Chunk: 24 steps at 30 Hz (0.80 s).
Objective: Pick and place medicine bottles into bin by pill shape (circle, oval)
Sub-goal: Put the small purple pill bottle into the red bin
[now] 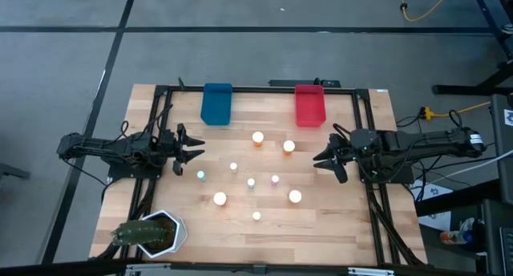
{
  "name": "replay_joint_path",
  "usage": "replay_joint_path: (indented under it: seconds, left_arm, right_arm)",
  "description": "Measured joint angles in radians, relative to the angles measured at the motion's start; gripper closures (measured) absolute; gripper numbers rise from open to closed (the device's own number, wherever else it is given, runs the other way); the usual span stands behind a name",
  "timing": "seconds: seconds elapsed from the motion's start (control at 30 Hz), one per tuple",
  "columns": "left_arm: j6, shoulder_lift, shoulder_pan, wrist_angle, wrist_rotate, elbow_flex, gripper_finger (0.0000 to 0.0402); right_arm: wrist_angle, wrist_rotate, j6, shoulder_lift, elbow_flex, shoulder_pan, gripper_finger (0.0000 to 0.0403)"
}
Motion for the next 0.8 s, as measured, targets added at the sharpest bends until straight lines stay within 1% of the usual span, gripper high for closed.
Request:
replay_joint_path:
  seconds: [0.1, 0.27, 0.8]
  left_arm:
    - [0.0, 0.0, 0.0, 0.0, 0.0, 0.0, 0.0255]
    - [0.0, 0.0, 0.0, 0.0, 0.0, 0.0, 0.0255]
    - [0.0, 0.0, 0.0, 0.0, 0.0, 0.0, 0.0255]
  right_arm:
    - [0.0, 0.006, -0.029, 0.001, 0.0, 0.0, 0.0267]
    - [-0.015, 0.071, -0.057, 0.016, 0.0, 0.0, 0.0267]
    - [-0.02, 0.071, -0.059, 0.026, 0.0, 0.0, 0.0267]
